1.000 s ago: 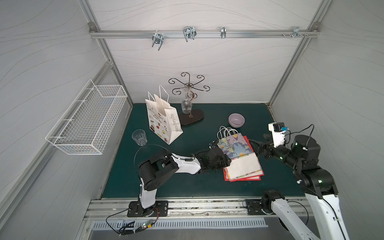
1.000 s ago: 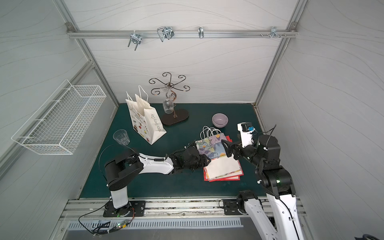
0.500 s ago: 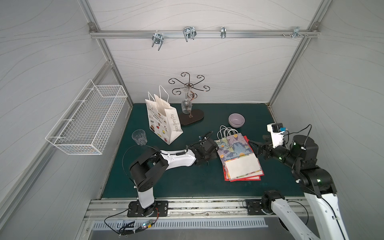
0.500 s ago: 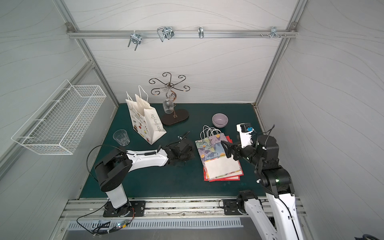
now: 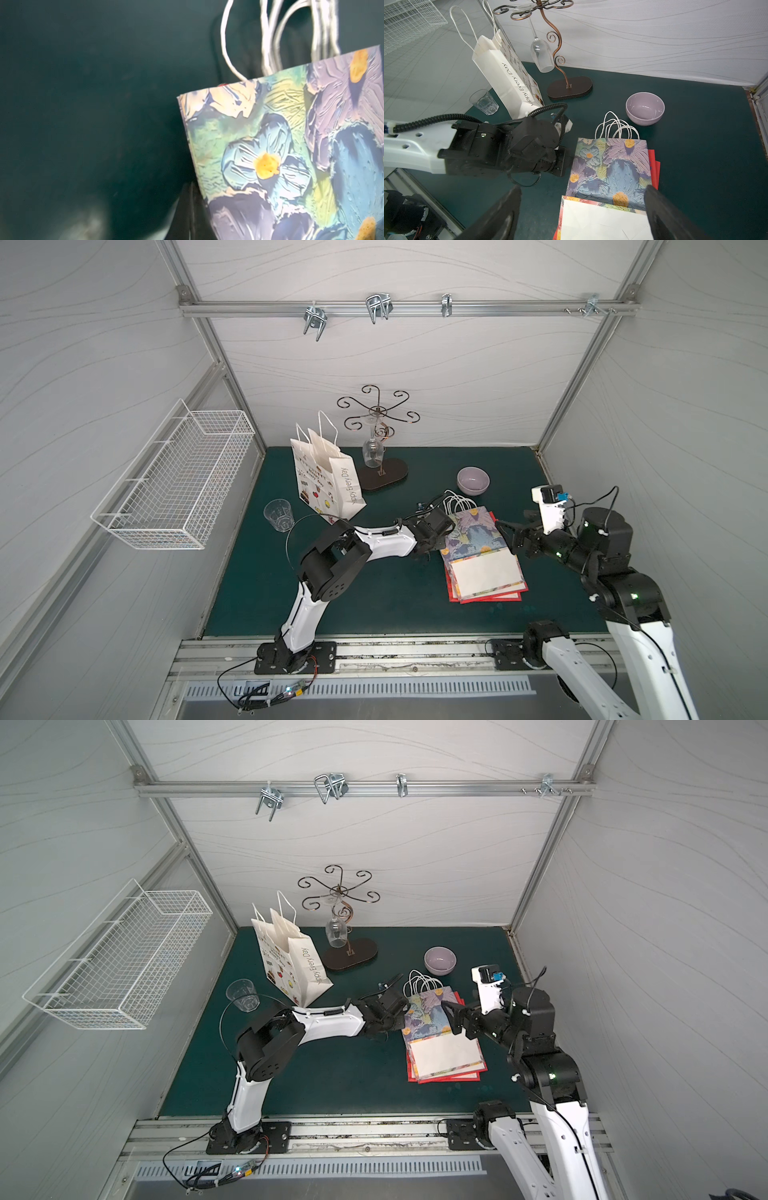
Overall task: Put away the paper bag
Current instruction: Place the paper bag at the center of the board.
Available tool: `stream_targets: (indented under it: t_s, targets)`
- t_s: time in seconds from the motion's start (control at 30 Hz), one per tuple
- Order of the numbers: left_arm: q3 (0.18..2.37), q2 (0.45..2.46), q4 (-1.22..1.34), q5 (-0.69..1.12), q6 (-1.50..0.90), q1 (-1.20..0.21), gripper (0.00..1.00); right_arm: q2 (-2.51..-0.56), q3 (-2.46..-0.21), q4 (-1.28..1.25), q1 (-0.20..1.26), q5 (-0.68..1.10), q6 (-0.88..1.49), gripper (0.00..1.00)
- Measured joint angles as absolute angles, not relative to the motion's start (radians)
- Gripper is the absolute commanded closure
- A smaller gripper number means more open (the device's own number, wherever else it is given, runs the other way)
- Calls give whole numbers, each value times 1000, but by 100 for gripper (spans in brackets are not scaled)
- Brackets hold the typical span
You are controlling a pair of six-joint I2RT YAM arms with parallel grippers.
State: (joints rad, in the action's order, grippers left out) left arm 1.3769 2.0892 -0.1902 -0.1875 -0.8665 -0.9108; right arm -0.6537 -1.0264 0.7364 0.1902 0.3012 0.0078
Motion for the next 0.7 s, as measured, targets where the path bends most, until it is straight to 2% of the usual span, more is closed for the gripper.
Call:
stream_targets:
  t_s: [0.13, 0.37, 0.5, 0.7]
  targets:
    - [1405, 2118, -186, -187, -821, -910, 75, -663, -1029, 737, 190, 303, 7, 8]
    - [1399, 2094, -184, -244, -738, -910, 64, -720, -1031, 735, 190, 319, -14, 8]
    - [1291, 1926, -177, -315, -657, -910, 63, -757, -1031, 723, 190, 341, -18, 10]
    - [1107, 1527, -150, -431, -565, -902, 63, -848, -1031, 659, 260, 351, -19, 11]
